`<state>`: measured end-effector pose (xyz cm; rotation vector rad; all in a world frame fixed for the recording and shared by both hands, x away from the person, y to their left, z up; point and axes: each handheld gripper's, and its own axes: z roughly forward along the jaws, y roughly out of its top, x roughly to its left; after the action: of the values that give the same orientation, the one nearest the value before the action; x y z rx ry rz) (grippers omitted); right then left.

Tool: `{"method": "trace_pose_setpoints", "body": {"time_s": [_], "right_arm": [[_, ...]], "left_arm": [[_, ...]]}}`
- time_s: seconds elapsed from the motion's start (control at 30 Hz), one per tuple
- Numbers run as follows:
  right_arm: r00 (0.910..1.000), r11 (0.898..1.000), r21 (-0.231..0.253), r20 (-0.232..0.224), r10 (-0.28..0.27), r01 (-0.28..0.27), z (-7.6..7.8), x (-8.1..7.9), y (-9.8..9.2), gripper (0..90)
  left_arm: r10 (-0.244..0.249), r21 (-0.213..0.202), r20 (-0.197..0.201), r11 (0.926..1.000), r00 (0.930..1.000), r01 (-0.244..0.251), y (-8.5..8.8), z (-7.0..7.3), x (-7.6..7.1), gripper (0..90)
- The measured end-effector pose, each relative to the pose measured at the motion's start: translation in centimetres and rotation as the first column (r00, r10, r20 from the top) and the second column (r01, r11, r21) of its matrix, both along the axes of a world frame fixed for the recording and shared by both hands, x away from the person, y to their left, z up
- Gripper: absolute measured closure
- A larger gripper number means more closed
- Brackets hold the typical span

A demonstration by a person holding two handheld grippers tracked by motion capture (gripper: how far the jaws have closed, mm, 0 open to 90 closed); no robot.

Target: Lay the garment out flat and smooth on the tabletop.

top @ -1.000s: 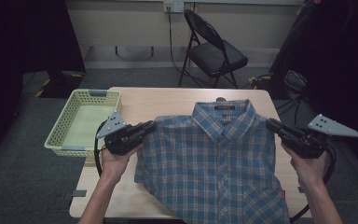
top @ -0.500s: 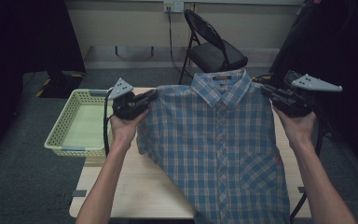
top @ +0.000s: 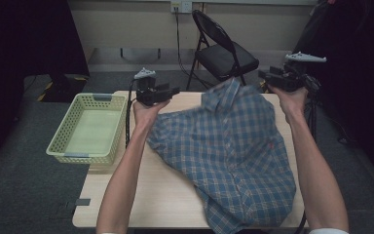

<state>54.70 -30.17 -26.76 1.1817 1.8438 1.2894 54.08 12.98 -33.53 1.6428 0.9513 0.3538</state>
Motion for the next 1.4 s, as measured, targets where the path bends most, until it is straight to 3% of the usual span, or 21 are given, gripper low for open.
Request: {"method": "trace_pose_setpoints", "body": {"time_s": [0.07,0.13,0.2,0.23,0.27,0.37,0.43,0.5,0.63,0.77,0.97,1.13,1.27,1.4], "right_arm": [[0.9997,1.0,-0.01,-0.022,0.013,-0.014,-0.9,-0.5,-0.1,41.0],[0.9993,1.0,-0.003,-0.026,0.027,-0.027,-1.6,-1.1,-0.6,40.2],[0.9989,0.999,-0.005,-0.033,0.034,-0.034,-2.1,-2.0,-1.0,38.7],[0.9985,0.999,-0.003,-0.036,0.042,-0.042,-2.3,-2.4,-1.3,38.7],[0.9973,0.998,0.007,-0.041,0.062,-0.061,-2.5,-3.0,-1.5,38.4],[0.994,0.995,0.012,-0.045,0.1,-0.099,-3.3,-4.9,-2.1,38.2],[0.9917,0.993,0.013,-0.043,0.121,-0.121,-3.8,-6.1,-2.5,38.2],[0.9893,0.99,0.018,-0.043,0.139,-0.139,-4.3,-7.5,-2.9,38.2],[0.9843,0.984,0.05,-0.038,0.172,-0.17,-5.3,-10.2,-3.7,38.2],[0.9793,0.977,0.068,-0.015,0.202,-0.2,-6.5,-13.1,-4.1,39.1],[0.9666,0.968,0.042,-0.054,0.251,-0.249,-9.0,-17.1,-3.6,40.1],[0.9568,0.959,0.038,-0.072,0.282,-0.28,-10.5,-19.1,-2.9,41.0],[0.9482,0.949,0.068,-0.066,0.311,-0.306,-11.5,-20.6,-2.6,40.5],[0.936,0.939,0.082,-0.087,0.341,-0.335,-12.7,-21.9,-2.0,38.1]], "left_arm": [[-0.013,0.02,0.03,0.9997,0.9995,0.012,-0.4,-0.5,-0.6,39.3],[-0.033,0.055,0.005,0.998,0.9994,0.033,-0.9,-0.5,-1.0,36.6],[-0.069,0.093,0.006,0.9933,0.9976,0.068,-1.7,-0.4,-1.7,35.2],[-0.063,0.108,0.037,0.9925,0.9973,0.059,-2.0,-0.3,-2.3,34.5],[-0.071,0.109,0.071,0.992,0.995,0.063,-2.3,-0.3,-2.9,34.2],[-0.113,0.13,0.055,0.9859,0.992,0.106,-3.1,-0.1,-4.0,33.8],[-0.108,0.135,0.098,0.9864,0.9893,0.094,-3.5,-0.3,-5.1,35.3],[-0.115,0.102,0.101,0.9893,0.9883,0.104,-3.7,-0.8,-6.1,35.0],[-0.139,0.133,0.095,0.9831,0.9857,0.126,-4.5,-1.9,-7.7,35.2],[-0.166,0.135,0.094,0.979,0.9816,0.153,-5.1,-3.0,-9.5,33.4],[-0.239,0.163,0.059,0.9602,0.9693,0.227,-6.0,-5.4,-12.8,29.6],[-0.277,0.17,0.035,0.9485,0.9603,0.267,-6.5,-6.7,-14.2,29.6],[-0.322,0.177,0.013,0.9325,0.9467,0.315,-7.1,-7.4,-15.6,28.8],[-0.365,0.175,-0.014,0.9157,0.9309,0.362,-7.4,-8.5,-17.5,28.9]]}}
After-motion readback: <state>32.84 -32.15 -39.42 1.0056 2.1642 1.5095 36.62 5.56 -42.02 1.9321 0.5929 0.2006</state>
